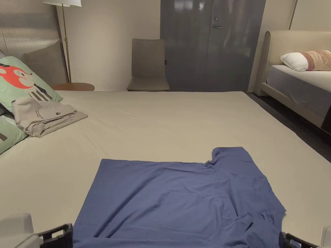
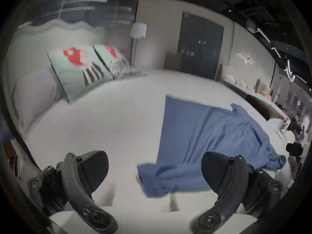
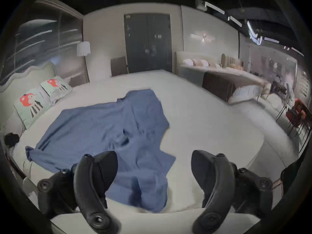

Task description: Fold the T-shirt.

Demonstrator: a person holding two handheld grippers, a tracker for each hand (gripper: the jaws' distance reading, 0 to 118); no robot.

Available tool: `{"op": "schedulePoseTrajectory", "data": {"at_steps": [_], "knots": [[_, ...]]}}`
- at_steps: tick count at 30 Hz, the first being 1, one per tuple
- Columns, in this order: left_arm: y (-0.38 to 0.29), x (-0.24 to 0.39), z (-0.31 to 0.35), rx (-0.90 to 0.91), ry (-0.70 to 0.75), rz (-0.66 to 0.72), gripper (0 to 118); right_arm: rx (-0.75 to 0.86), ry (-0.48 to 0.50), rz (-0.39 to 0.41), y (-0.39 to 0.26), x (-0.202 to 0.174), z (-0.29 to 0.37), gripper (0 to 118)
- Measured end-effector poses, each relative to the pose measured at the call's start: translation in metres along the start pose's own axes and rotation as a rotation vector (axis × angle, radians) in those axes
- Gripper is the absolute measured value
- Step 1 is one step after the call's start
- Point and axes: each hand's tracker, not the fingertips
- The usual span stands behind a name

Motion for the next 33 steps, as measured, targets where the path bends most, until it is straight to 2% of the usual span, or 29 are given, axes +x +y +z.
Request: {"op": "schedulePoseTrajectory", "data": {"at_steps": [4, 6, 7, 9, 10, 11, 14, 16, 19, 20, 21, 22, 23, 24, 25, 29, 30, 31, 33], "knots": [[0.024, 0.015, 0.028, 0.171, 0.023, -0.038, 110, 0.174, -0.036, -0.005, 0.021, -0.012, 0.023, 94], [0.032, 0.016, 0.032, 0.207, 0.018, -0.040, 103, 0.236, -0.022, -0.026, 0.027, -0.015, 0.032, 89], [0.034, 0.017, 0.036, 0.217, 0.009, -0.036, 90, 0.262, -0.005, -0.029, 0.030, -0.016, 0.036, 79], [0.038, 0.017, 0.036, 0.220, 0.006, -0.017, 32, 0.280, -0.004, -0.012, 0.034, -0.020, 0.041, 35], [0.038, 0.016, 0.035, 0.221, 0.008, -0.007, 10, 0.297, -0.027, 0.007, 0.034, -0.023, 0.043, 15], [0.037, 0.016, 0.035, 0.222, 0.011, 0.005, 1, 0.306, -0.036, 0.019, 0.035, -0.024, 0.045, 1], [0.037, 0.012, 0.032, 0.163, -0.040, 0.042, 0, 0.277, 0.026, 0.011, 0.034, -0.023, 0.043, 0], [0.033, 0.010, 0.027, 0.148, -0.030, 0.039, 0, 0.274, 0.005, 0.022, 0.031, -0.026, 0.041, 0], [0.023, -0.007, 0.002, 0.022, -0.060, 0.049, 1, 0.242, 0.006, 0.024, 0.026, -0.026, 0.034, 0], [0.019, -0.011, -0.005, -0.030, -0.060, 0.056, 7, 0.231, 0.007, 0.022, 0.023, -0.025, 0.031, 0], [0.015, -0.016, -0.013, -0.064, -0.064, 0.064, 21, 0.220, 0.006, 0.020, 0.022, -0.025, 0.029, 0], [0.010, -0.020, -0.021, -0.109, -0.075, 0.065, 47, 0.210, 0.007, 0.015, 0.020, -0.025, 0.027, 0], [0.005, -0.023, -0.028, -0.143, -0.080, 0.068, 83, 0.203, 0.007, 0.014, 0.018, -0.025, 0.026, 0], [-0.001, -0.025, -0.036, -0.179, -0.081, 0.068, 104, 0.193, 0.006, 0.014, 0.016, -0.024, 0.024, 0], [-0.007, -0.027, -0.043, -0.203, -0.078, 0.065, 111, 0.184, 0.004, 0.014, 0.015, -0.024, 0.022, 0], [-0.022, -0.028, -0.062, -0.253, -0.062, 0.063, 105, 0.155, 0.002, 0.017, 0.011, -0.024, 0.018, 0], [-0.025, -0.028, -0.068, -0.266, -0.061, 0.065, 96, 0.147, 0.002, 0.019, 0.010, -0.024, 0.016, 0], [-0.027, -0.027, -0.072, -0.272, -0.062, 0.064, 82, 0.140, 0.001, 0.020, 0.008, -0.023, 0.015, 0], [-0.030, -0.029, -0.080, -0.287, -0.053, 0.060, 70, 0.130, -0.001, 0.024, 0.006, -0.021, 0.013, 0]]}}
